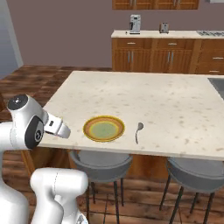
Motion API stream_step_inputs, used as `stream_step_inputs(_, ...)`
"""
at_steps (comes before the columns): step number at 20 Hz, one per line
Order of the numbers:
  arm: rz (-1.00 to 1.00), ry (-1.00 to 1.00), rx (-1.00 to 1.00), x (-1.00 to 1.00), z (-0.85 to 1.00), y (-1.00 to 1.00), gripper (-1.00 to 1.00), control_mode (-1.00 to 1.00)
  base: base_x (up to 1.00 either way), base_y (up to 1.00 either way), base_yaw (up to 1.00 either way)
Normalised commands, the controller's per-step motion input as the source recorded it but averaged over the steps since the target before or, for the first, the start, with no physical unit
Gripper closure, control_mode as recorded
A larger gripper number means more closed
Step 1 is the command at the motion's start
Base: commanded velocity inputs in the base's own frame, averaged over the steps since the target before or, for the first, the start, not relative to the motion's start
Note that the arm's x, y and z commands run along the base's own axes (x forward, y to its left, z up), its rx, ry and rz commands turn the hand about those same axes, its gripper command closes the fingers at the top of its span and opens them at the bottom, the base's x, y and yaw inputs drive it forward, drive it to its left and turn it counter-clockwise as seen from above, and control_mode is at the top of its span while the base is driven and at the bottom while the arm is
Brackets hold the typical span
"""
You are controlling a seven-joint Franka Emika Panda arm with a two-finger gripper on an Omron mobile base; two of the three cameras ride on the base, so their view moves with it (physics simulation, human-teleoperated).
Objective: Take the fork and place it on the left side of the plate. Then take the spoon and place it on the right side of the plate. Make sure they're directly next to the plate.
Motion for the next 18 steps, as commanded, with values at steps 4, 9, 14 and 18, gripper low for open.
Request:
stream_step_inputs(4,0.00,0.00,0.00,0.00,0.00,0.00,-1.00,1.00,0.00,1.00,0.00)
stream_step_inputs(9,0.00,0.00,0.00,0.00,0.00,0.00,-1.00,1.00,0.00,1.00,0.00)
stream_step_inputs(14,0.00,0.00,0.00,0.00,0.00,0.00,-1.00,1.00,0.13,1.00,-0.02)
stream_step_inputs(18,0.00,0.00,0.00,0.00,0.00,0.00,-1.00,1.00,0.29,0.99,-0.04)
